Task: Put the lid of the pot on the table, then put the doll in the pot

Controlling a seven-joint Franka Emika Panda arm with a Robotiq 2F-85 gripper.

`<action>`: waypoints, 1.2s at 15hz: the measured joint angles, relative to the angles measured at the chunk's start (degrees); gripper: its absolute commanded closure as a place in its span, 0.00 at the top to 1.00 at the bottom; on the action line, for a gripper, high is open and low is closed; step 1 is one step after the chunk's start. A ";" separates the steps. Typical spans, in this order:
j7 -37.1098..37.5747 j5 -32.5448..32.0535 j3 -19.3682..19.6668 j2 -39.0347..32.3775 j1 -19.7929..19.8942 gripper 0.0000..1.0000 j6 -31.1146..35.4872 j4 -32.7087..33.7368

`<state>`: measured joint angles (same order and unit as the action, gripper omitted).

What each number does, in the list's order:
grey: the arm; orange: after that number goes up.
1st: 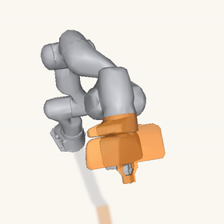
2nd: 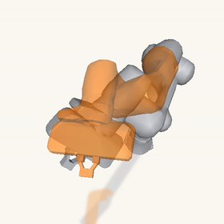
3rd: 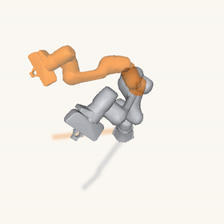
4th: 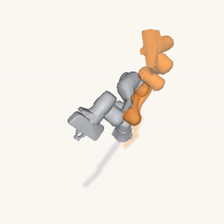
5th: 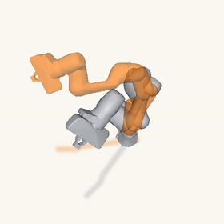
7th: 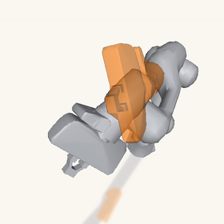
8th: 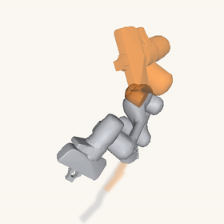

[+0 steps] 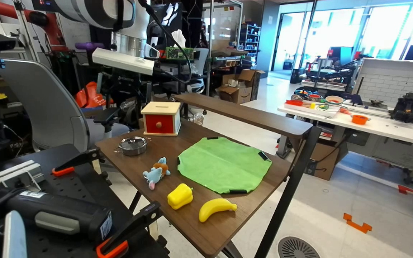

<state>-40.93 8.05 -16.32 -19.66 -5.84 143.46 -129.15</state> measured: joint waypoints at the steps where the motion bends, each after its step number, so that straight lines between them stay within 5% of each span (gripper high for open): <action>1: 1.69 -2.00 0.61 -0.93 -0.28 1.00 -1.49 0.90; 10: 18.40 -20.49 4.49 -7.51 -5.56 1.00 -3.28 5.95; 18: 21.15 -27.09 5.71 -10.58 -7.05 1.00 4.35 5.94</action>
<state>-19.78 -19.04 -10.61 -30.23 -12.89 147.81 -123.21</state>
